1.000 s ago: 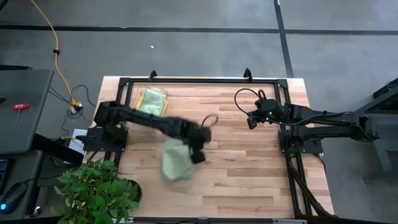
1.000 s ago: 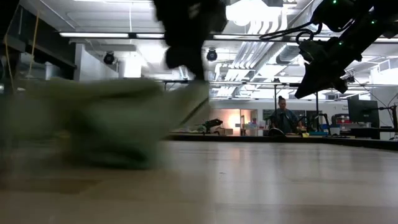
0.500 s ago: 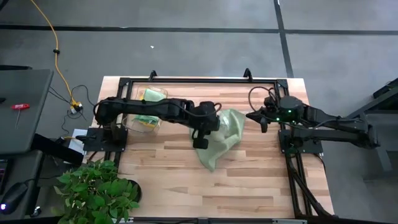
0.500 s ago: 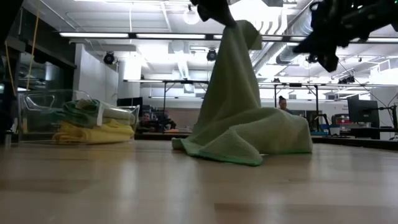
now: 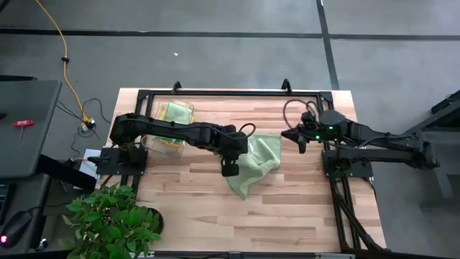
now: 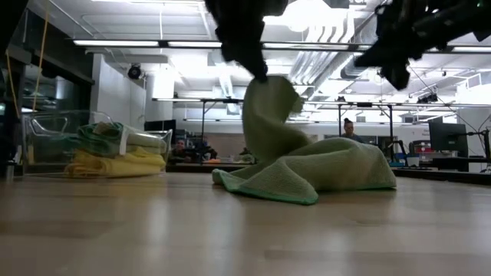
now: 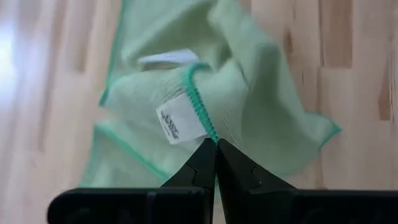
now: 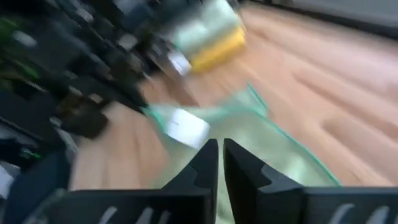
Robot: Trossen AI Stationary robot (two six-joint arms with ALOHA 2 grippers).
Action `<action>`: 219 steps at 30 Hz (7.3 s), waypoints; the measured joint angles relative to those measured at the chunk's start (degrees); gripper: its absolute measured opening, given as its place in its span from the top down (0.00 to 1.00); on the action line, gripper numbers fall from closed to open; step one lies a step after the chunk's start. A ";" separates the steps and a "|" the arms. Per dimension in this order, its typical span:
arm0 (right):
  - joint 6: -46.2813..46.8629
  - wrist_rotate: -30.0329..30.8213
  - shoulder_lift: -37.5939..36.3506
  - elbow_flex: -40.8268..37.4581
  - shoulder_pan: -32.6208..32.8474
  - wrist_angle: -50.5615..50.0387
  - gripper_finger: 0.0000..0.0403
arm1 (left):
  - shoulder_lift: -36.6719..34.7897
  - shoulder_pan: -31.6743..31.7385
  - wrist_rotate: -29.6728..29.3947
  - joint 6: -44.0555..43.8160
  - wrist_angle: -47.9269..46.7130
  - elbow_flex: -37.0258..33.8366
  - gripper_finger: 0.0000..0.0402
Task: Fold microfiber towels
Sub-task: Fold the green towel
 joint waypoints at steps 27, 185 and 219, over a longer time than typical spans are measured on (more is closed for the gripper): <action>-1.17 0.42 40.31 -0.11 -12.59 -0.39 0.59 | 0.01 -0.66 2.58 -11.07 4.19 -5.60 1.00; 10.35 16.55 45.91 7.34 27.96 3.84 1.00 | -12.36 -14.03 -3.94 -60.60 18.47 -36.51 0.48; 7.46 17.48 45.91 7.34 27.96 3.35 1.00 | -5.69 -7.76 9.72 -66.89 36.13 -41.29 0.48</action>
